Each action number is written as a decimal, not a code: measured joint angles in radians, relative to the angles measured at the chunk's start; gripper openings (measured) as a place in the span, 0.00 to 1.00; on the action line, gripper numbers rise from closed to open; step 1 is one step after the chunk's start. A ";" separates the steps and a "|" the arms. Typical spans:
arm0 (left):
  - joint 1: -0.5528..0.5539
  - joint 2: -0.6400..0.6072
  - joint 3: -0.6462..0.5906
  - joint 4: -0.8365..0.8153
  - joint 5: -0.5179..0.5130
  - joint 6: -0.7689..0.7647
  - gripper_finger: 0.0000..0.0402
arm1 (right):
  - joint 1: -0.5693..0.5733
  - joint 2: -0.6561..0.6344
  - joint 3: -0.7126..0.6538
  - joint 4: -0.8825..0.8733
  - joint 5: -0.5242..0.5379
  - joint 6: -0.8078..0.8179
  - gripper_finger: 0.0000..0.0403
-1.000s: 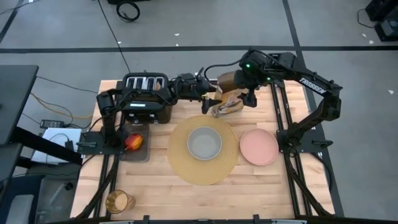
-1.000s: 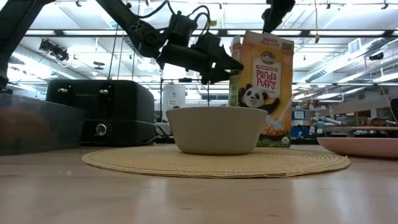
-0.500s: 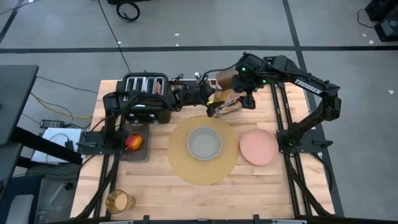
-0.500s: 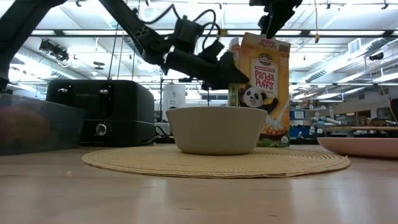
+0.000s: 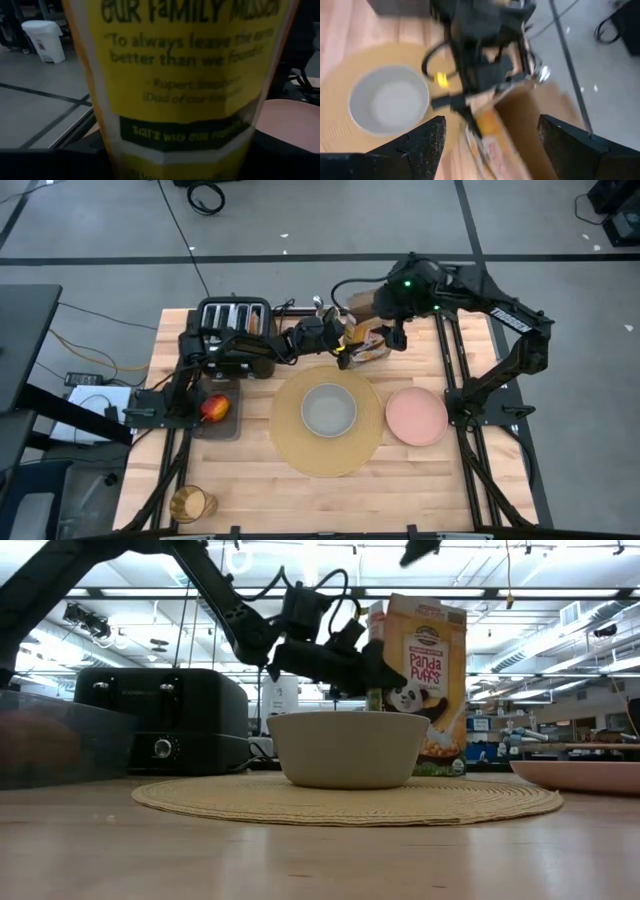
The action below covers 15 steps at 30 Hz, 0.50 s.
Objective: Arrange a breakfast setting
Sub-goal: Pour the cereal into the gray bowl
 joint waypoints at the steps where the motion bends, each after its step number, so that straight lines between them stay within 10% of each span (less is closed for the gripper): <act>1: 0.000 0.004 0.000 0.010 0.000 0.000 0.65 | 0.007 0.000 0.021 0.001 0.010 0.008 0.79; 15: -0.012 0.023 0.000 0.071 0.003 0.012 0.39 | 0.100 -0.011 0.272 0.104 0.097 0.211 0.78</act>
